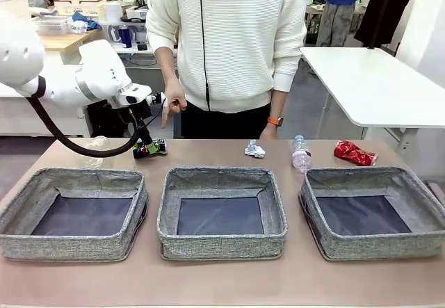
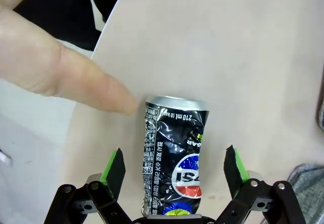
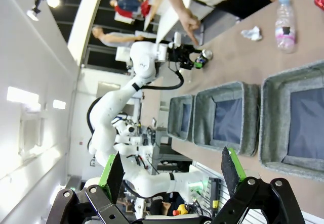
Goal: Sort the waste into the appropriate baskets.
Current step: Pick up the waste item pointed out by the person.
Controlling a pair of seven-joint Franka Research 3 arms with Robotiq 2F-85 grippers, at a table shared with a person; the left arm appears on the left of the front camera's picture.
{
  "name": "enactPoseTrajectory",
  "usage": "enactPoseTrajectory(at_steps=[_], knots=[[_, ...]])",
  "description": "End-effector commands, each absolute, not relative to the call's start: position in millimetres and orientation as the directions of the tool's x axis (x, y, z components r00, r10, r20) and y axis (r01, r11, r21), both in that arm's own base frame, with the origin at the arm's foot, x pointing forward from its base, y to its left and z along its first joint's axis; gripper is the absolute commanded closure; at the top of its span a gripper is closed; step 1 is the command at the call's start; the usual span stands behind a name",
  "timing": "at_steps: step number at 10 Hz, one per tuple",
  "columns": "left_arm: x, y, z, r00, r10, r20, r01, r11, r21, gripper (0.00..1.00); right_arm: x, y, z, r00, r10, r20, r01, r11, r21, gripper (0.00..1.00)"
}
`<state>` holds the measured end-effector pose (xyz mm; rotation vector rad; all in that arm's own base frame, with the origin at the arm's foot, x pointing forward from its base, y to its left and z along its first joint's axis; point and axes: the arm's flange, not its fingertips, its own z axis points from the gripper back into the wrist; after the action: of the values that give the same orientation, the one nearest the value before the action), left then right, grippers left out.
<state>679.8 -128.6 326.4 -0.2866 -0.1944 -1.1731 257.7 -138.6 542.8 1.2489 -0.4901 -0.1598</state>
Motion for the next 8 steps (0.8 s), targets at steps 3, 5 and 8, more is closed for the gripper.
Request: enactPoseTrajectory(at_steps=[3, 5, 8], knots=[[685, -126, 325, 0.374, -0.885, 0.278, 0.927, 0.35, -0.133, 0.0, 261, -139, 545, 0.878, -0.378, 0.295, -0.178, 0.314, 0.933, 0.0], [685, -125, 320, 0.388, -0.882, 0.266, 0.921, 0.362, -0.143, 0.0, 261, -139, 545, 0.878, -0.378, 0.295, -0.178, 0.314, 0.933, 0.0], [683, -121, 315, 0.376, -0.896, 0.237, 0.927, 0.358, -0.115, 0.52, 261, -139, 545, 0.878, -0.378, 0.295, -0.178, 0.314, 0.933, 0.0]])
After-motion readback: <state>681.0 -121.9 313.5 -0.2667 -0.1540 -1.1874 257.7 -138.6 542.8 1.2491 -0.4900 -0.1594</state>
